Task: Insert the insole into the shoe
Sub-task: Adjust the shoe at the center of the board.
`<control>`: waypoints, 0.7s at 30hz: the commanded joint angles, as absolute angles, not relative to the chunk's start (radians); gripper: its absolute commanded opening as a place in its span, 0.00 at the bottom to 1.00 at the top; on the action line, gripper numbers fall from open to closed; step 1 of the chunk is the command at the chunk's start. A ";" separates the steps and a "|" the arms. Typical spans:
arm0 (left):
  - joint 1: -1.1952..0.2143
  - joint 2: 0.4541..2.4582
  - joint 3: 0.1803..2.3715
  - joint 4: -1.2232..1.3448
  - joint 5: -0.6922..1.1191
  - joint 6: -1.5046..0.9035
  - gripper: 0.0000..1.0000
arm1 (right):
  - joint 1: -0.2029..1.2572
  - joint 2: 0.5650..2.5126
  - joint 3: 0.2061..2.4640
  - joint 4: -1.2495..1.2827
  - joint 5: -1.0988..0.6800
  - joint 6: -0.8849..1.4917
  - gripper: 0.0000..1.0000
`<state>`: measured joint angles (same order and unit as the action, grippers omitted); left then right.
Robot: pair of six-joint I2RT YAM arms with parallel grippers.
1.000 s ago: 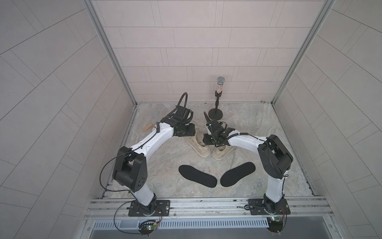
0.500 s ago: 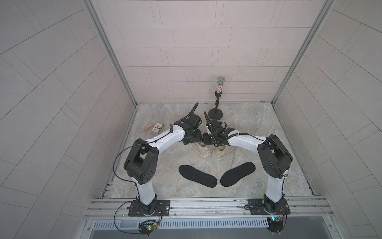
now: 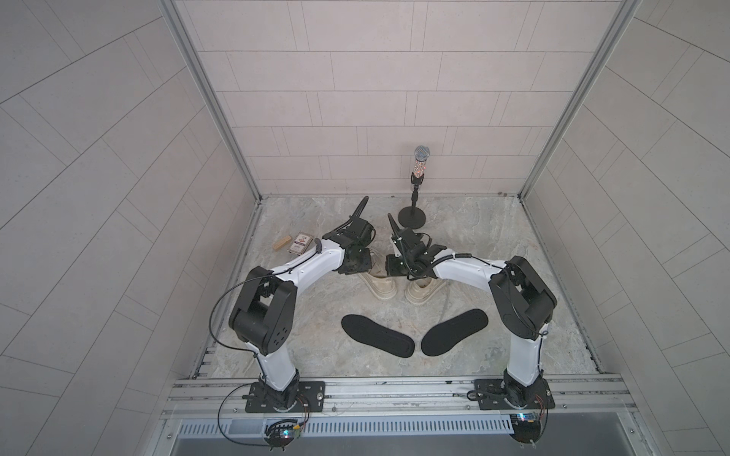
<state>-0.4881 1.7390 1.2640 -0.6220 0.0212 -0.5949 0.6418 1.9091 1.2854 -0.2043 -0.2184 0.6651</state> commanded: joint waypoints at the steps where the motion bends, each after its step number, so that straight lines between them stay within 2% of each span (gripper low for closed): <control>1: -0.461 1.708 1.244 -0.662 -0.063 -0.531 0.31 | 0.627 1.930 1.295 -0.230 -0.183 0.687 0.12; 10: -0.459 1.699 1.266 -0.652 -0.016 -0.455 0.33 | 0.625 1.930 1.306 -0.223 -0.228 0.686 0.14; 16: -0.465 1.701 1.308 -0.649 0.122 -0.463 0.44 | 0.626 1.895 1.314 -0.197 -0.325 0.663 0.29; 21: -0.462 1.661 1.340 -0.651 0.274 -0.480 0.54 | 0.621 1.791 1.299 -0.264 -0.376 0.569 0.45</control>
